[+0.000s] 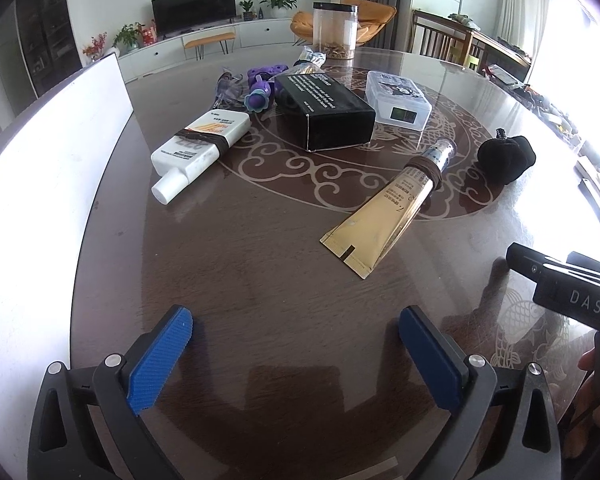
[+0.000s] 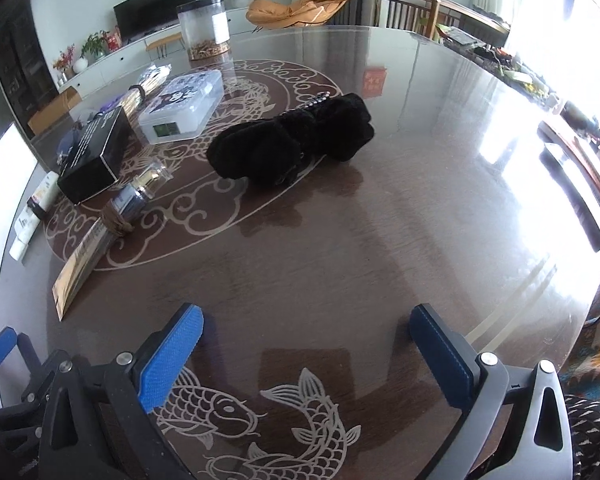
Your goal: Organize objects
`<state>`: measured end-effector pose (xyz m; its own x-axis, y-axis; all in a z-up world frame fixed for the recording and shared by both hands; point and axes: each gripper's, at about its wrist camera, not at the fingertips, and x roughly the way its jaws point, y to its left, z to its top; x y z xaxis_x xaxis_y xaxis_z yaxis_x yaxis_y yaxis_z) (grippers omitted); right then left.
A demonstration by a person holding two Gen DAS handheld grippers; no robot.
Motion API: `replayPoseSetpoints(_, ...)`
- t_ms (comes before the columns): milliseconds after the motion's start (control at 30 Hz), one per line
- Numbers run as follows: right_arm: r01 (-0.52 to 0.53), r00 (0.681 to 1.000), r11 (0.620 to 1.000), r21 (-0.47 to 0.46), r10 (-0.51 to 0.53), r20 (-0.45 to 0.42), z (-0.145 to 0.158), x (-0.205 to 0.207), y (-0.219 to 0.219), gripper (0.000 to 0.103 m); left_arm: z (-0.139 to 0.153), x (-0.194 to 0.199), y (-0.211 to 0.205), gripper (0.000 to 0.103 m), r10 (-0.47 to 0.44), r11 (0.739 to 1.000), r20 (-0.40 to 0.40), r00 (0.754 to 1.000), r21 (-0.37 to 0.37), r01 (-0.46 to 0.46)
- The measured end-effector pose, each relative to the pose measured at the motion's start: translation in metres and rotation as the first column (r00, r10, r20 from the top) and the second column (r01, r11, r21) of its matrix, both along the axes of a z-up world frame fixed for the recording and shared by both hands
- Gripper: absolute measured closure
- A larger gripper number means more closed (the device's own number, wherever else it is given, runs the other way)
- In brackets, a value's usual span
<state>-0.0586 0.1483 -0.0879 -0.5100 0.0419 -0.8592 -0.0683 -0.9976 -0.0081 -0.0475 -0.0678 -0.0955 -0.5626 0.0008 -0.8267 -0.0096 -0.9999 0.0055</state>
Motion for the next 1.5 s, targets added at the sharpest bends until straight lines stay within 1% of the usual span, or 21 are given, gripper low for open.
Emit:
replayPoseSetpoints(200, -0.083, 0.997, 0.997, 0.003, 0.083, 0.004, 0.0, 0.002, -0.014, 0.0, 0.0, 0.0, 0.0, 0.0, 0.0, 1.0, 0.0, 1.0, 0.0, 0.0)
replayPoseSetpoints(333, -0.095, 0.995, 0.995, 0.003, 0.095, 0.008, 0.0, 0.002, -0.015, 0.0, 0.0, 0.0, 0.0, 0.0, 0.0, 1.0, 0.0, 1.0, 0.0, 0.0)
replayPoseSetpoints(400, -0.106, 0.994, 0.994, 0.002, 0.106, 0.02, 0.0, 0.002, -0.015, 0.0, 0.0, 0.0, 0.0, 0.0, -0.001, 1.0, 0.0, 1.0, 0.0, 0.001)
replayPoseSetpoints(533, -0.169, 0.983, 0.986, -0.002, 0.169, 0.068, 0.001, -0.001, -0.014, 0.0, 0.0, 0.0, 0.0, 0.0, -0.001, 1.0, 0.0, 1.0, 0.0, 0.001)
replayPoseSetpoints(633, -0.174, 0.982, 0.985, -0.003, 0.174, 0.07, 0.001, -0.001, -0.012, 0.0, 0.0, -0.001, 0.0, 0.0, -0.008, 1.0, 0.005, 1.0, 0.0, 0.008)
replayPoseSetpoints(700, -0.173, 0.983, 0.985, -0.002, 0.172, 0.062, 0.001, 0.0, -0.012, 0.0, 0.002, -0.006, 0.0, 0.0, -0.032, 0.999, 0.039, 0.999, -0.009, 0.033)
replayPoseSetpoints(733, -0.172, 0.983, 0.985, -0.002, 0.172, 0.057, 0.001, 0.001, -0.012, 0.0, 0.004, -0.01, 0.001, 0.0, -0.039, 0.999, 0.054, 0.998, -0.026, 0.04)
replayPoseSetpoints(767, -0.172, 0.984, 0.985, -0.001, 0.171, 0.054, 0.001, 0.001, -0.012, 0.0, 0.008, -0.013, 0.002, 0.0, -0.044, 0.998, 0.049, 0.998, -0.049, 0.047)
replayPoseSetpoints(833, -0.168, 0.985, 0.986, -0.001, 0.168, 0.048, 0.001, 0.001, -0.012, 0.0, 0.024, -0.02, 0.005, 0.0, -0.068, 0.995, 0.004, 0.998, -0.067, 0.068)
replayPoseSetpoints(900, -0.162, 0.986, 0.987, 0.0, 0.162, 0.043, 0.0, 0.001, -0.012, 0.0, 0.037, -0.034, 0.012, 0.0, -0.11, 0.993, -0.014, 0.994, -0.048, 0.109)
replayPoseSetpoints(967, -0.158, 0.987, 0.987, 0.0, 0.158, 0.039, 0.0, 0.0, -0.012, 0.0, 0.042, -0.05, 0.026, 0.0, -0.169, 0.985, -0.003, 0.986, -0.037, 0.168)
replayPoseSetpoints(1033, -0.158, 0.987, 0.987, 0.001, 0.158, 0.038, 0.001, 0.0, -0.012, 0.0, 0.04, -0.066, 0.042, 0.0, -0.206, 0.976, 0.0, 0.979, -0.066, 0.205)
replayPoseSetpoints(1100, -0.158, 0.987, 0.987, 0.001, 0.158, 0.037, 0.001, 0.0, -0.012, 0.0, 0.031, -0.08, 0.057, 0.0, -0.225, 0.969, 0.026, 0.974, -0.101, 0.226)
replayPoseSetpoints(1233, -0.161, 0.986, 0.987, 0.0, 0.161, 0.036, 0.0, -0.001, -0.013, 0.0, 0.018, -0.097, 0.076, 0.0, -0.286, 0.95, 0.053, 0.957, -0.116, 0.291)
replayPoseSetpoints(1300, -0.16, 0.986, 0.987, 0.0, 0.16, 0.036, 0.0, -0.001, -0.013, 0.0, 0.011, -0.106, 0.079, 0.0, -0.286, 0.95, 0.074, 0.955, -0.112, 0.293)
replayPoseSetpoints(1333, -0.16, 0.986, 0.987, 0.0, 0.16, 0.036, 0.0, -0.001, -0.013, 0.0, 0.008, -0.109, 0.078, 0.0, -0.281, 0.953, 0.084, 0.956, -0.097, 0.288)
replayPoseSetpoints(1367, -0.16, 0.986, 0.987, 0.0, 0.16, 0.036, 0.0, -0.001, -0.013, 0.0, 0.008, -0.111, 0.075, 0.0, -0.275, 0.958, 0.081, 0.958, -0.06, 0.28)
replayPoseSetpoints(1433, -0.16, 0.986, 0.987, 0.0, 0.16, 0.036, 0.0, -0.001, -0.013, 0.0, 0.005, -0.118, 0.069, 0.0, -0.252, 0.967, 0.103, 0.962, -0.004, 0.254)
replayPoseSetpoints(1500, -0.16, 0.986, 0.987, 0.0, 0.16, 0.036, 0.0, -0.001, -0.013, 0.0, 0.005, -0.121, 0.064, 0.0, -0.225, 0.974, 0.094, 0.97, 0.003, 0.225)
